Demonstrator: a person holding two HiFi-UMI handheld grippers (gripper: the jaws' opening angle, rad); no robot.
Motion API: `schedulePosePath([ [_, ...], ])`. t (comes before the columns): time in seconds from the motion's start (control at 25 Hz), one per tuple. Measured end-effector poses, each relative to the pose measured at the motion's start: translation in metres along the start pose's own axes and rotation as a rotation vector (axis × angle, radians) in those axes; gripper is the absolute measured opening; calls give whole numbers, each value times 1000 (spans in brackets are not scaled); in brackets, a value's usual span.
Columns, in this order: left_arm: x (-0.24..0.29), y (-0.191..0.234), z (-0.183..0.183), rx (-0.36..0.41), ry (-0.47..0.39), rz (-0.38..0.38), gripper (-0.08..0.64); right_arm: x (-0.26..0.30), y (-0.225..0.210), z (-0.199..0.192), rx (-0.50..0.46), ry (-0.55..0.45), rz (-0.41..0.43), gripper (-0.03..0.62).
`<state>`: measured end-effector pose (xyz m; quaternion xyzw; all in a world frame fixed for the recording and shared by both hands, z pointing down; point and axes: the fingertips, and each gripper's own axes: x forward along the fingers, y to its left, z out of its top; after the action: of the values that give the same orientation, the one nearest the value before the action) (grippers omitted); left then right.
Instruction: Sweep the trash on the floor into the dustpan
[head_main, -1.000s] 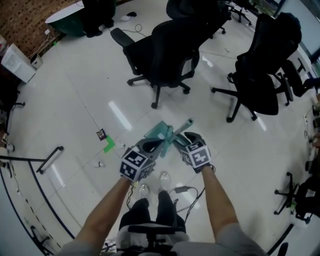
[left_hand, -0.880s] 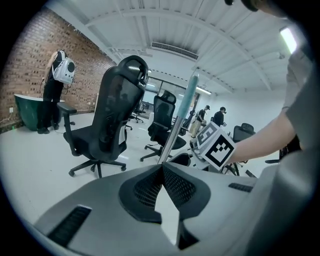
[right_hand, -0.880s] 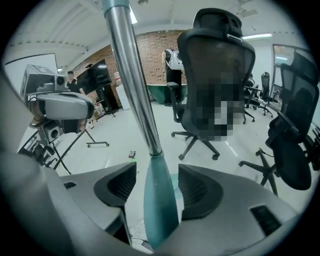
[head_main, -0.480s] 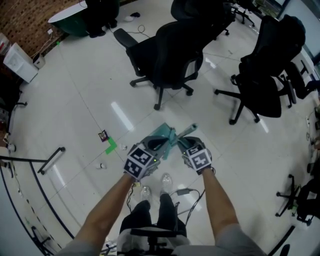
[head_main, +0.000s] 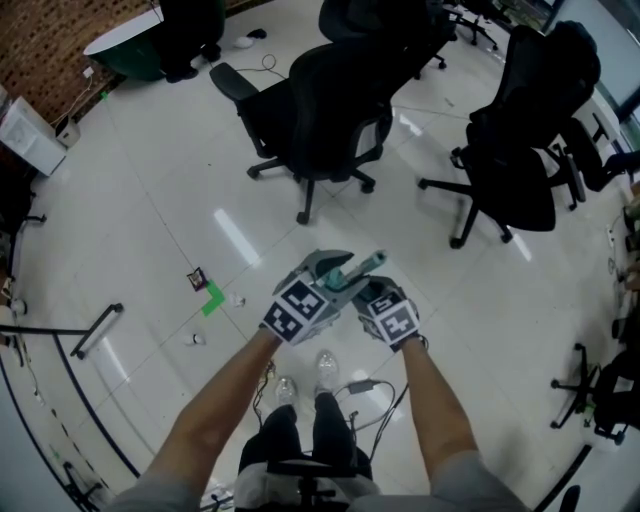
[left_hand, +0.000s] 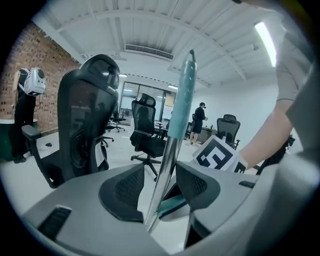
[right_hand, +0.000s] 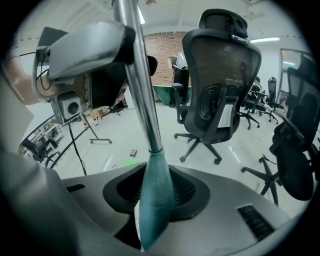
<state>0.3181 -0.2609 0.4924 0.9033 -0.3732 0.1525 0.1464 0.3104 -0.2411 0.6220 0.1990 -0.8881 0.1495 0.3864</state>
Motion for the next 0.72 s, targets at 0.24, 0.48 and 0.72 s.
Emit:
schedulePosePath([
  [0.24, 21, -9, 23, 92, -6, -14, 71, 0, 0, 1, -25, -4, 22, 117],
  [0.48, 23, -7, 23, 110, 18, -21, 61, 0, -1, 2, -49, -23, 35, 117],
  [0.72, 20, 1, 23, 92, 46, -15, 58, -1, -2, 3, -80, -42, 33, 114],
])
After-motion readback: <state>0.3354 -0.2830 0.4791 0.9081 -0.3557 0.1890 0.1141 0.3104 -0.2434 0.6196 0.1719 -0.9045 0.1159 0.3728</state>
